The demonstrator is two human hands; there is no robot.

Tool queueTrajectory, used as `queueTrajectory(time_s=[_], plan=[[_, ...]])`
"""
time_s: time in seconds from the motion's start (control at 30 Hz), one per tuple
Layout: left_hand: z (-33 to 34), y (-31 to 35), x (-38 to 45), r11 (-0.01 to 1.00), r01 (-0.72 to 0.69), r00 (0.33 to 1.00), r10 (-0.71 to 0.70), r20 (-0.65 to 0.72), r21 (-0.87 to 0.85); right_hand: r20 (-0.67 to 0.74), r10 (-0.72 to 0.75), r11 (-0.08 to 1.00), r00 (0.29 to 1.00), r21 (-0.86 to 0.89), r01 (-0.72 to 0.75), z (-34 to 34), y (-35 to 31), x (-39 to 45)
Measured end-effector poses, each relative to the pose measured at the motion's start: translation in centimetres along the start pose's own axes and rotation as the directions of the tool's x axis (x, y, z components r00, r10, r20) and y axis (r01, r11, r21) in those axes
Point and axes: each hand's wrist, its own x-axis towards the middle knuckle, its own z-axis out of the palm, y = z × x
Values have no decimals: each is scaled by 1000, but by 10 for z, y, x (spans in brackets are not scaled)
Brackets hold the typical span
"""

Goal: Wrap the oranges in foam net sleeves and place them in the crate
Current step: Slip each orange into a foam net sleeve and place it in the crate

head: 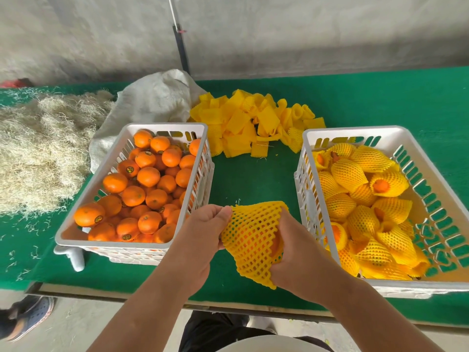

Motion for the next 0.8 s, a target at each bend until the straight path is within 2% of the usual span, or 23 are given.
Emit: queueTrajectory(time_s=[0.07, 0.17, 0.33, 0.47, 0.53, 0.63, 0.73, 0.8], plan=[[-2, 0, -1, 999, 19, 999, -17, 38, -48, -14, 16, 1000, 1000, 11, -16, 0, -1, 0], [-10, -2, -6, 999, 10, 987, -3, 163, -40, -113, 31, 999, 993, 30, -28, -8, -1, 1], [-24, -13, -6, 985, -165, 926, 169, 336, -43, -243, 10, 994, 970, -107, -37, -9, -2, 1], [-30, -14, -5, 958, -285, 891, 281, 356, -42, -324, -42, 990, 945, -140, -4, -5, 0, 0], [-34, -14, -4, 948, -317, 875, 296, 384, -8, -318, -6, 999, 948, -46, -9, -3, 3, 1], [-40, -16, -5, 894, -397, 847, 269, 459, 208, -215, 97, 958, 972, 286, -32, -1, 3, 6], [-39, -22, -7, 822, -449, 875, 326, 357, 351, -194, 147, 902, 970, 429, -51, 1, 0, 10], [-34, -22, -12, 773, -509, 858, 418, 300, 379, -160, 165, 857, 973, 512, -61, 4, -1, 9]])
